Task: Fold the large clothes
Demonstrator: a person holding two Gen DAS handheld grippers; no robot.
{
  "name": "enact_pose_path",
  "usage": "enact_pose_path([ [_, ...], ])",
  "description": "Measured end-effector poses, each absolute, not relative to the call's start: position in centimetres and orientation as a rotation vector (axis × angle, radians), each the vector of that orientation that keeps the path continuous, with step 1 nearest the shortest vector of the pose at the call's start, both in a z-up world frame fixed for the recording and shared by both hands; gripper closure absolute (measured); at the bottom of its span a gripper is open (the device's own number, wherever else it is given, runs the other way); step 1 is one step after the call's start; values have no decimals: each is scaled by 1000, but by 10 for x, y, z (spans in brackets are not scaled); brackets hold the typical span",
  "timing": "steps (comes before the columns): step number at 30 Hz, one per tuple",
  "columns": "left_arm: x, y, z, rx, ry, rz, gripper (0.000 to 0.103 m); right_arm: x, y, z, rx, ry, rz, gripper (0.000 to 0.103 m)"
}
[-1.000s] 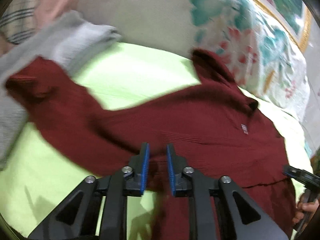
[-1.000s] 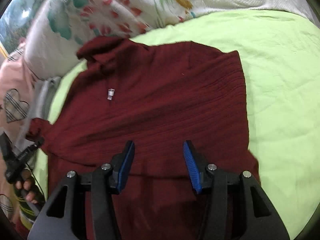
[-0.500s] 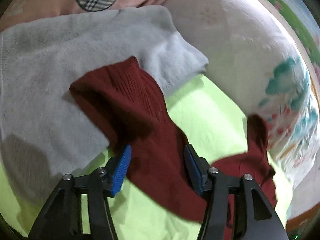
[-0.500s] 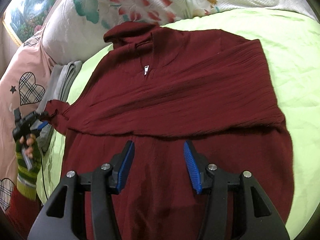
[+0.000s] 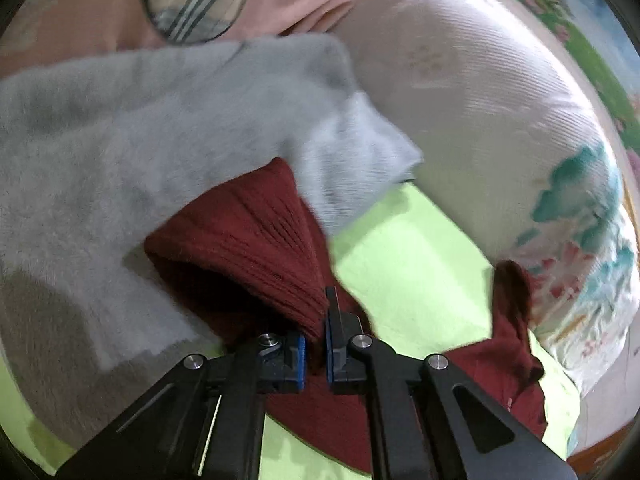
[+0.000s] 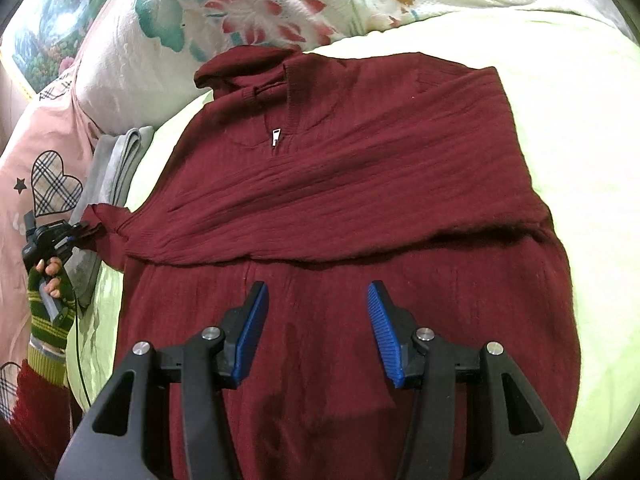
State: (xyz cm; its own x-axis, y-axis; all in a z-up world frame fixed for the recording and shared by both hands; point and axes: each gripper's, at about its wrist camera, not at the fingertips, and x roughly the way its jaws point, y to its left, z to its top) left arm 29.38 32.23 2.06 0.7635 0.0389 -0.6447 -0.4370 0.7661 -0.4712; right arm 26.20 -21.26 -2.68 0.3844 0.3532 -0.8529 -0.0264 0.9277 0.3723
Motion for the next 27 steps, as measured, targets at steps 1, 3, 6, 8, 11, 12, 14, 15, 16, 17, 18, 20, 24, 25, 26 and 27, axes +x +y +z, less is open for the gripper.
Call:
enact_pose_path([
  [1, 292, 314, 26, -644, 648, 261, 98, 261, -214, -26, 325, 1155, 248, 51],
  [3, 288, 290, 38, -621, 623, 209, 98, 260, -217, -24, 334, 1149, 252, 51],
  [6, 287, 245, 55, -612, 594, 90, 98, 257, -223, -19, 345, 1131, 249, 51],
  [8, 286, 209, 62, -618, 582, 1, 98, 254, -228, -15, 357, 1117, 244, 51],
  [11, 283, 160, 65, -642, 572, -111, 98, 250, -238, -10, 375, 1097, 230, 51],
  [12, 284, 139, 64, -648, 579, -156, 98, 248, -241, -9, 380, 1092, 226, 51],
  [14, 288, 97, 61, -644, 598, -230, 98, 246, -248, -9, 390, 1084, 212, 51],
  [15, 292, 73, 58, -633, 614, -263, 98, 246, -254, -8, 396, 1081, 204, 51],
  [16, 296, 50, 55, -618, 630, -293, 98, 245, -258, -7, 402, 1076, 196, 51],
  [17, 298, 30, 52, -606, 643, -321, 98, 243, -265, -5, 412, 1065, 182, 51],
  [18, 301, 9, 49, -592, 658, -352, 98, 242, -271, -4, 418, 1056, 172, 51],
  [20, 310, -33, 40, -556, 683, -395, 98, 239, -285, 0, 436, 1035, 146, 51],
  [24, 326, -106, 11, -459, 757, -442, 98, 232, -315, 1, 481, 1013, 77, 51],
  [25, 330, -119, 1, -442, 780, -447, 98, 230, -320, 1, 493, 1014, 64, 51],
  [26, 334, -128, -7, -432, 798, -446, 98, 229, -325, 0, 503, 1015, 52, 51],
  [27, 339, -138, -18, -417, 825, -442, 98, 228, -328, 0, 509, 1015, 44, 51],
])
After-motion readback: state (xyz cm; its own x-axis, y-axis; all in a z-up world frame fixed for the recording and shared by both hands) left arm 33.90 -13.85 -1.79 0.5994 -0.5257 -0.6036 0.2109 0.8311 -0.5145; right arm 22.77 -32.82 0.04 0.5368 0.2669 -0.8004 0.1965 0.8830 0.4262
